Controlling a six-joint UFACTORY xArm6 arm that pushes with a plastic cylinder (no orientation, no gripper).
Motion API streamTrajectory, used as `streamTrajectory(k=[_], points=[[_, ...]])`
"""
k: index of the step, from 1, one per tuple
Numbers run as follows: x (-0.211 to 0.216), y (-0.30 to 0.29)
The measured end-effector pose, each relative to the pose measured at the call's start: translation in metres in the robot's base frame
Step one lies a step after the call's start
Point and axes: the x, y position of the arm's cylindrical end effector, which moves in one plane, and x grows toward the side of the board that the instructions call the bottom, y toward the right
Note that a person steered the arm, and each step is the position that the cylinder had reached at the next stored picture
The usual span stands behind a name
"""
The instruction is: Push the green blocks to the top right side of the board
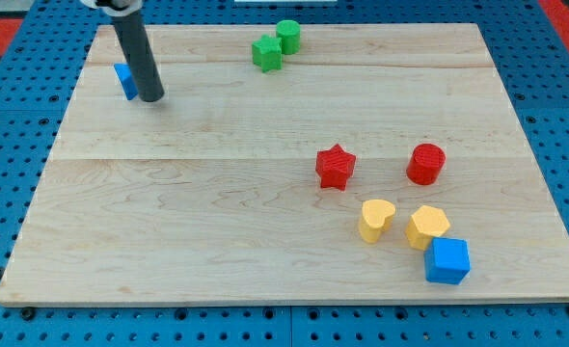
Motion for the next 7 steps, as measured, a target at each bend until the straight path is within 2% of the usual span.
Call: streamTrajectory(k=[2,3,4,5,6,7], points=[[-0.010,-0.085],[-0.045,-0.085],[-0.078,-0.038],[-0.092,0.065],[-0.126,0.107],[-0.132,0.145]])
